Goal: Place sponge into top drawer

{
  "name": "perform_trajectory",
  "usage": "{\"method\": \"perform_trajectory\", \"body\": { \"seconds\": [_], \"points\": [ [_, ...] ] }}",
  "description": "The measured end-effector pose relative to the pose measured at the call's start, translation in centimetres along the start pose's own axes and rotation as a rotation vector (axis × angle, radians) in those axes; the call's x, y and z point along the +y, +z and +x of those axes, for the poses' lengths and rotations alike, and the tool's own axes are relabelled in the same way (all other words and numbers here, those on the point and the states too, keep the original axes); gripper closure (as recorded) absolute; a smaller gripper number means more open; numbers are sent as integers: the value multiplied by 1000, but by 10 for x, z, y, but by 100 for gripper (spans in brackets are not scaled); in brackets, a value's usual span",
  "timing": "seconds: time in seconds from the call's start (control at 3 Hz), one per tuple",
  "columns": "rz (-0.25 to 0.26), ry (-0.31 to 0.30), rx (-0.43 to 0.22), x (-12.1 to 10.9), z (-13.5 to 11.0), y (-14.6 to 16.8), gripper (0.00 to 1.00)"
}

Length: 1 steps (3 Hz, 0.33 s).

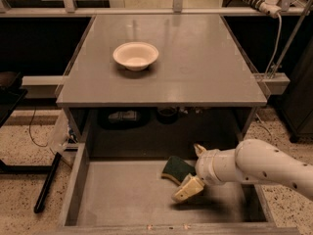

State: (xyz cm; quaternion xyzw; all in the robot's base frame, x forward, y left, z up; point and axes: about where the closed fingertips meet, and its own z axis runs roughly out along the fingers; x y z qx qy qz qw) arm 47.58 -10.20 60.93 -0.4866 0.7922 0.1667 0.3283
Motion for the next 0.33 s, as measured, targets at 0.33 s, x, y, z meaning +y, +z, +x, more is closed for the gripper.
{"method": "perform_trajectory", "body": {
  "seconds": [0.33],
  "points": [
    [0, 0, 0, 0, 0, 0, 0]
  ]
}}
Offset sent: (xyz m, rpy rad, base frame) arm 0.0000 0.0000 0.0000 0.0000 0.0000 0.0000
